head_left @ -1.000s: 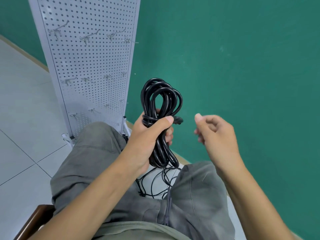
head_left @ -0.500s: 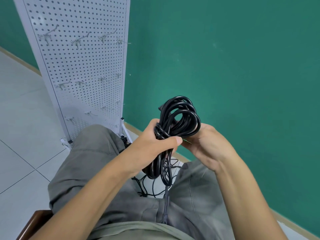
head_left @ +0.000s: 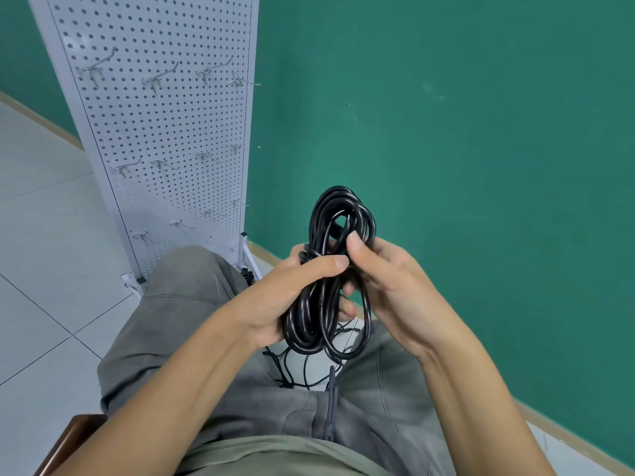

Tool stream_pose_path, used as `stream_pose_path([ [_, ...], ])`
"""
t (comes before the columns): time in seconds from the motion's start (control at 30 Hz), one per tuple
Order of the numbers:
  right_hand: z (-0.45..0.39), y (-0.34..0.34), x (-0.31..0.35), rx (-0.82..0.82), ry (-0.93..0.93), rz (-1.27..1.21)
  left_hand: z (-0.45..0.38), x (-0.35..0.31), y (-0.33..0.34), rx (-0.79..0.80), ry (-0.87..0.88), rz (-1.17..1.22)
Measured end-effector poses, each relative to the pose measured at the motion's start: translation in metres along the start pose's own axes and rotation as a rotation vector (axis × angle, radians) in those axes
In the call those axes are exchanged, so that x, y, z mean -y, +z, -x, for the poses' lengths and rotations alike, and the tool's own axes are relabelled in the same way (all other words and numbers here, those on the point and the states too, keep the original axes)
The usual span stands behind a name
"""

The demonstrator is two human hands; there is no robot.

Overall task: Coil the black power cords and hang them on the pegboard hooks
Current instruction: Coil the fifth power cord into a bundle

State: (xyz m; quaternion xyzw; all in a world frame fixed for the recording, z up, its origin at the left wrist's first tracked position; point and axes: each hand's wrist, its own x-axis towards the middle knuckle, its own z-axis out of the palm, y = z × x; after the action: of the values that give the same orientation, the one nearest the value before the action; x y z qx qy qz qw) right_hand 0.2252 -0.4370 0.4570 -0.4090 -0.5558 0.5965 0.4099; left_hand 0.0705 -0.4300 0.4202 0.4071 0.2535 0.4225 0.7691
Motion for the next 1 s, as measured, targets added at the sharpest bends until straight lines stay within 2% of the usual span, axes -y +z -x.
stream_pose_path([
  [0.13,-0.003,0.003,-0.009,-0.128,0.045,0.089,-0.001,0.000,0.000,0.061,-0.037,0.209],
  [0.2,-0.005,0.008,-0.014,-0.159,0.040,0.162,-0.001,0.001,0.001,0.049,-0.047,0.229],
  [0.37,-0.015,0.018,-0.025,-0.260,-0.075,0.198,-0.002,0.005,0.006,-0.047,-0.042,0.126],
  [0.53,-0.022,0.011,-0.020,-0.246,-0.133,0.269,-0.004,0.004,0.009,-0.064,-0.107,0.093],
  [0.67,-0.022,0.015,-0.026,-0.270,-0.097,0.166,-0.007,0.006,0.010,-0.132,-0.087,0.030],
  [0.77,-0.026,0.018,-0.029,-0.376,-0.066,0.081,-0.006,0.006,0.012,-0.107,-0.058,-0.038],
  [0.87,-0.028,0.012,-0.022,-0.470,-0.037,0.027,-0.004,0.009,0.012,-0.141,-0.053,-0.209],
  [1.0,-0.026,0.004,-0.019,-0.449,0.032,-0.018,-0.004,0.008,0.008,-0.128,-0.027,-0.362],
])
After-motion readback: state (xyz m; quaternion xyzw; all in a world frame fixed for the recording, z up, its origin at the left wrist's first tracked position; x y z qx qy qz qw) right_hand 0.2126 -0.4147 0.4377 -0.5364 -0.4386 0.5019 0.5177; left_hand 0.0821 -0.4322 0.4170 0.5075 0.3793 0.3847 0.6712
